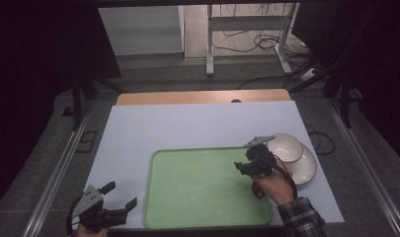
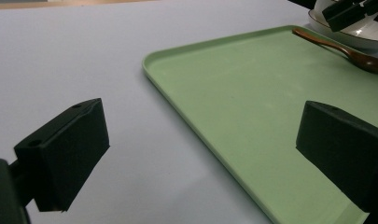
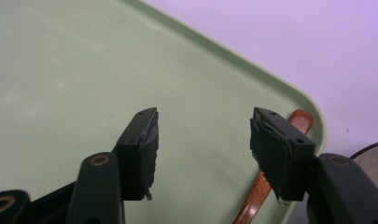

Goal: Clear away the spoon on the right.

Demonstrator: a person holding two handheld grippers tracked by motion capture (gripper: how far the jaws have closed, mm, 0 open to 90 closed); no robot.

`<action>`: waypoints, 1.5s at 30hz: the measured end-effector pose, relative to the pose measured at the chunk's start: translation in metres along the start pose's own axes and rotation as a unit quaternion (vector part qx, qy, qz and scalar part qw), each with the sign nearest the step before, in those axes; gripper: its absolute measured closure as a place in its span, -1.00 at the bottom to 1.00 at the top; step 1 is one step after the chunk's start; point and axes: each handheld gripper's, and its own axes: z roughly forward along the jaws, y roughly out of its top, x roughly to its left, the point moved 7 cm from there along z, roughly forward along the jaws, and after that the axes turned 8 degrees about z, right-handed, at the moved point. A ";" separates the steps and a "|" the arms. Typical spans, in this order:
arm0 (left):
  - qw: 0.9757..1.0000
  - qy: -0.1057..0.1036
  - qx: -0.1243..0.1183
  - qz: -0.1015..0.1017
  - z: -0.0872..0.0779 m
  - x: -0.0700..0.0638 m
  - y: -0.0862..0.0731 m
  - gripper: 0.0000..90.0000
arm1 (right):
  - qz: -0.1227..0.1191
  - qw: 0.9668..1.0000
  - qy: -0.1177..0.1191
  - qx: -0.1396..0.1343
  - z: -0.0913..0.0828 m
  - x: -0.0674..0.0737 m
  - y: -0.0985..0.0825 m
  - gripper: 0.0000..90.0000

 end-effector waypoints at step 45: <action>1.000 0.002 -0.001 0.003 -0.001 0.000 0.000 -0.96 | -0.019 0.994 0.032 -0.100 -0.047 0.009 -0.014 -0.83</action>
